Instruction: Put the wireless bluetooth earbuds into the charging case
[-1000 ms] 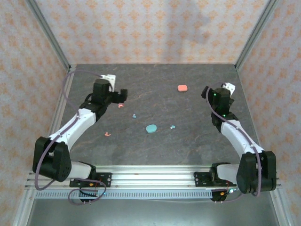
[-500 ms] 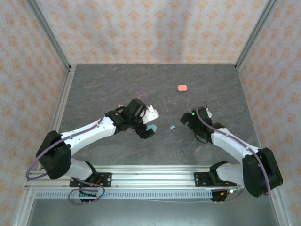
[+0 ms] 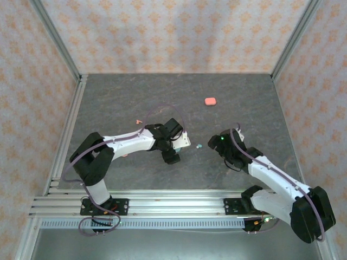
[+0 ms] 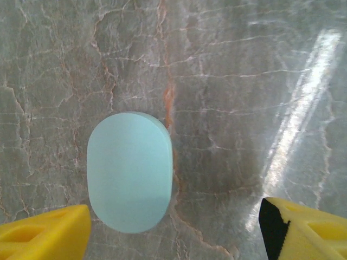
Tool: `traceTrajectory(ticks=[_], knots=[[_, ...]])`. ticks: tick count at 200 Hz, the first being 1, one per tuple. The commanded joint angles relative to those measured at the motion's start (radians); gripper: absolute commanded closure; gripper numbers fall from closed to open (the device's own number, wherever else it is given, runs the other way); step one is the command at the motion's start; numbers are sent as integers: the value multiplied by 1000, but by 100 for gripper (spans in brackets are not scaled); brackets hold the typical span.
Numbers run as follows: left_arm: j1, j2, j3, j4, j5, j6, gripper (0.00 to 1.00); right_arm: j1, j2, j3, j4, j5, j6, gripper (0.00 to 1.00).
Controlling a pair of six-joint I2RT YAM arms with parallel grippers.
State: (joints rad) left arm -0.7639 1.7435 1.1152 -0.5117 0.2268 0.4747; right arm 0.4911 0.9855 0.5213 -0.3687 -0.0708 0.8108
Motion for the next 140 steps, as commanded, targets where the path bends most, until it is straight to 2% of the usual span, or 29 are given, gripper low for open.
traceTrajectory(ticks=[1,51,104,140], knots=[[14,12,34,-17,-47,-42,19,5,-31,-8,-66,30,-8,13],[51,54,67,-37,-21,-44,19,4,-94,-48,-82,24,15,13],[70,134,152,-160,-2,-11,21,5,-135,-56,-108,21,21,13],[67,160,167,-198,-3,4,26,4,-151,-67,-106,14,37,13]])
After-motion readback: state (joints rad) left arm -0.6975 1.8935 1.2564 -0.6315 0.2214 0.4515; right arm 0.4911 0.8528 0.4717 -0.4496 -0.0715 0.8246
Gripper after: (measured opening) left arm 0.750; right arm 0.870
